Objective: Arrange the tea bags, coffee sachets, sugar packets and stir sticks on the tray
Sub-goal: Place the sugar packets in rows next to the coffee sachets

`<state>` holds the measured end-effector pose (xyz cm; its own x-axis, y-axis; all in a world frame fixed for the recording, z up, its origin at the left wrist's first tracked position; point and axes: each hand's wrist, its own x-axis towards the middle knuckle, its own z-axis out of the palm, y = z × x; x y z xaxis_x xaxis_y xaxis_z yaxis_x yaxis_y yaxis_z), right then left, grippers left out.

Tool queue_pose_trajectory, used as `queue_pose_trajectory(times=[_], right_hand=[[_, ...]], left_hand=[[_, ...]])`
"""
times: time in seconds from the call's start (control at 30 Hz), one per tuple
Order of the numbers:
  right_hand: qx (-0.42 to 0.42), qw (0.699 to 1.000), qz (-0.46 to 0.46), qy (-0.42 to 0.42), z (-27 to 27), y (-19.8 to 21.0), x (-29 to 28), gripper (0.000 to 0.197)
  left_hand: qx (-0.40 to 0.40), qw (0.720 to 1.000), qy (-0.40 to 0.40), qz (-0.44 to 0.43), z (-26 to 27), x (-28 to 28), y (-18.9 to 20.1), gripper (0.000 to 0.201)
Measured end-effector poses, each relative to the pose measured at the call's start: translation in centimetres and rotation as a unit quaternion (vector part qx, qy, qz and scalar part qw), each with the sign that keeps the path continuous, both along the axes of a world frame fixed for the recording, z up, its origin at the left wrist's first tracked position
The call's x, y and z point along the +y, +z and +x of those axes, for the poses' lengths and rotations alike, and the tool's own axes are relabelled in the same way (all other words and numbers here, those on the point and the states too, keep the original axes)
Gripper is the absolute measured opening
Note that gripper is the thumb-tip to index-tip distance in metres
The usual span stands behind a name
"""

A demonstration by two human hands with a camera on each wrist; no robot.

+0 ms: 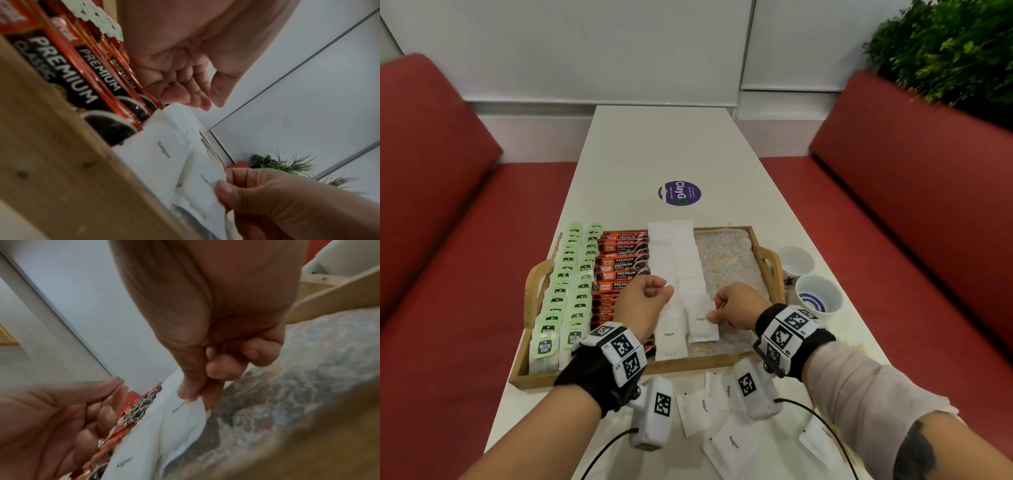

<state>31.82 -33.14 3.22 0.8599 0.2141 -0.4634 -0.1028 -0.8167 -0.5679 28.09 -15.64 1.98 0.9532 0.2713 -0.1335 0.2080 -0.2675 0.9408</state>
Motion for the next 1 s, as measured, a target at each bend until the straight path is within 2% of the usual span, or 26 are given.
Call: queue_pose_trajectory(times=[0.5, 0.73, 1.0], right_hand=[[0.004, 0.998, -0.029, -0.047, 0.4, -0.1, 1.3, 0.027], [0.0, 0.998, -0.062, -0.032, 0.3, 0.2, 1.7, 0.023], [-0.028, 0.998, -0.021, -0.044, -0.7, 2.2, -0.5, 0.024]], left_hand=[[0.002, 1.0, 0.013, 0.0, 0.2, 0.0, 0.2, 0.009], [0.004, 1.0, 0.003, 0.003, 0.1, -0.1, 0.2, 0.009], [0.0, 1.0, -0.024, 0.009, -1.0, -1.0, 0.9, 0.008]])
